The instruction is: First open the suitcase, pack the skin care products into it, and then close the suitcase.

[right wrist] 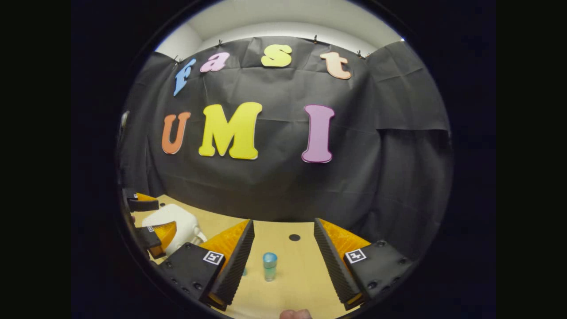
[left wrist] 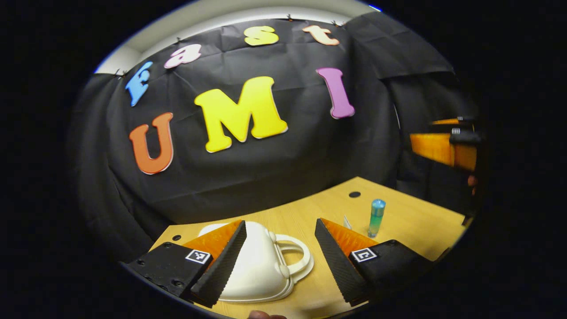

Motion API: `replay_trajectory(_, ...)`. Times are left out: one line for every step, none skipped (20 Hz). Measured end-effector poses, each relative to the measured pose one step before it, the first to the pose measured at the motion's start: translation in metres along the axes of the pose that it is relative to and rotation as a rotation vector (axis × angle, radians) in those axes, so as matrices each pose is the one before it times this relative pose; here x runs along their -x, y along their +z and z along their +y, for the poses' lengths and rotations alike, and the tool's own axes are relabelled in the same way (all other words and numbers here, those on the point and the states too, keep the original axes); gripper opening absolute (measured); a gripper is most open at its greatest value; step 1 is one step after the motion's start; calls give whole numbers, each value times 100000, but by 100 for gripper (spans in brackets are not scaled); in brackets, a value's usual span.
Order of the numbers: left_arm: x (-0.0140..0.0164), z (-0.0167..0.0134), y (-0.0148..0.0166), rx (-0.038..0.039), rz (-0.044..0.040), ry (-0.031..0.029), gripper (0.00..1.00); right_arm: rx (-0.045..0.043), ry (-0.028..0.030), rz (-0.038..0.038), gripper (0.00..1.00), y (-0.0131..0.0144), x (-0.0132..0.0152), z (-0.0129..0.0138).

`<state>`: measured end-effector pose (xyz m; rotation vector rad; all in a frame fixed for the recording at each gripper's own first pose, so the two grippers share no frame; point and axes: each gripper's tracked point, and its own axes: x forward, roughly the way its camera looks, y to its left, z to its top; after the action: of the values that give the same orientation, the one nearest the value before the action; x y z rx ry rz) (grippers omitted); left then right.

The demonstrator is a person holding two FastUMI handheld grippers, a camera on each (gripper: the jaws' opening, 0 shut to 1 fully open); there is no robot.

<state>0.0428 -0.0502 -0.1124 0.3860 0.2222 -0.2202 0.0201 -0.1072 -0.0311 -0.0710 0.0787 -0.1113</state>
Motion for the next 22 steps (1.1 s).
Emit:
replay_trajectory(-653, -526, -1599, -6722, 5314, -1593, 99, 230, -1748, 663, 79, -343, -64, -1130)
replay_trajectory(-781, -651, -1209, -6220, 3907, -1368, 100, 73, -1788, 813, 80, -355, -192, -1074)
replay_trajectory(-883, -649, -1101, -5542, 3379, -777, 99, -193, -1501, 994, 81, -479, -187, -968)
replay_trajectory(-748, -536, -1012, -5212, 3944, -488, 99, -298, -1211, 1173, 81, -382, -203, -836)
replay_trajectory(-841, -314, -603, -5574, 2382, -355, 99, -295, -1090, 882, 80, -427, -42, -692)
replay_trajectory(-621, -255, -722, -5618, 2574, 310, 98, -242, -797, 559, 80, -215, -120, -656)
replay_trajectory(-828, -96, -742, -4409, 2347, 83, 98, -55, -283, 551, 80, -265, -31, -410)
replay_trajectory(-606, -435, -480, -2842, 2347, -105, 98, 61, 289, 625, 80, -191, -100, -299)
replay_trajectory(-440, -268, -528, -2003, 2858, 759, 96, 40, 923, 1141, 80, -514, -79, -104)
replay_trajectory(-785, -240, -276, -1521, 2266, 316, 96, 117, 1233, 1152, 81, -436, 18, -27)
replay_trajectory(-562, -121, -527, -1891, 3157, 574, 94, 375, 821, 919, 81, -456, -79, -101)
replay_trajectory(-499, -196, -146, -1995, 2207, 369, 93, 166, 850, 1018, 81, -477, 4, -149)
replay_trajectory(-462, -223, -95, -1866, 1418, 356, 88, -291, 785, 1242, 80, -562, 45, -197)
replay_trajectory(-525, -312, 113, -1541, 1049, -73, 86, -388, 776, 1149, 81, -504, -23, -221)
replay_trajectory(-508, -431, -56, -1528, 1247, -660, 76, 195, 263, 1255, 80, -559, -80, -218)
replay_trajectory(-434, -544, -244, -1401, 2066, -1555, 72, 167, -279, 1667, 80, -542, -90, -342)
replay_trajectory(-370, -159, -210, -1269, 2049, -439, 59, -299, -903, 1700, 81, -413, 148, -575)
replay_trajectory(-175, 377, 201, -2036, 297, 719, 54, -776, -1062, 389, 81, -11, 151, -459)
replay_trajectory(-58, 74, 116, -1184, -96, -980, 43, -346, -1546, -765, 81, 160, 120, -388)
replay_trajectory(-130, -129, 221, 432, -687, -724, 36, 124, -1874, -783, 81, 179, 55, -318)
replay_trajectory(554, 81, 324, 594, -630, -815, 29, -245, -1897, 149, 81, -42, 212, -219)
replay_trajectory(262, 281, 399, 684, -1269, -47, 26, -1050, -1202, 230, 81, 105, 253, 25)
